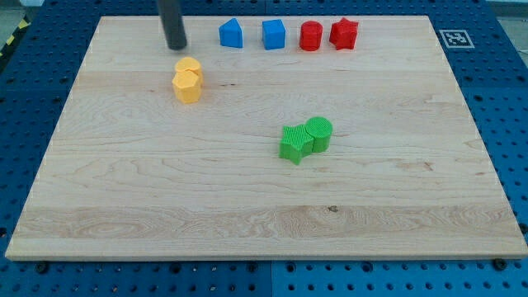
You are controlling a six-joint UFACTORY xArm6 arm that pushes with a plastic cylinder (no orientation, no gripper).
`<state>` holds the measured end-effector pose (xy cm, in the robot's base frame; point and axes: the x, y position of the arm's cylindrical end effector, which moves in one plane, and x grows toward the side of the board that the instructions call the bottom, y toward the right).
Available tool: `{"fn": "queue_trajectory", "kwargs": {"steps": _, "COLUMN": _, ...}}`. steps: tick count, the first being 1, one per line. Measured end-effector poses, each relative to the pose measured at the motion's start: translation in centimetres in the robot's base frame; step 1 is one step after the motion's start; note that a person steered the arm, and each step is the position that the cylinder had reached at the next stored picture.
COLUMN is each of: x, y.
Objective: Point at the blue cube
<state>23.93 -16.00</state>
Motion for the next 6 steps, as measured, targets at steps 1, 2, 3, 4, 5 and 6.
{"fn": "queue_trajectory", "kwargs": {"steps": 1, "x": -4.7, "y": 2.3}}
{"fn": "queue_trajectory", "kwargs": {"steps": 2, "x": -4.7, "y": 3.6}}
{"fn": "queue_trajectory", "kwargs": {"steps": 3, "x": -4.8, "y": 7.1}}
{"fn": "queue_trajectory", "kwargs": {"steps": 4, "x": -4.7, "y": 11.6}}
{"fn": "queue_trajectory", "kwargs": {"steps": 5, "x": -4.7, "y": 16.3}}
{"fn": "queue_trajectory", "kwargs": {"steps": 6, "x": -4.7, "y": 16.8}}
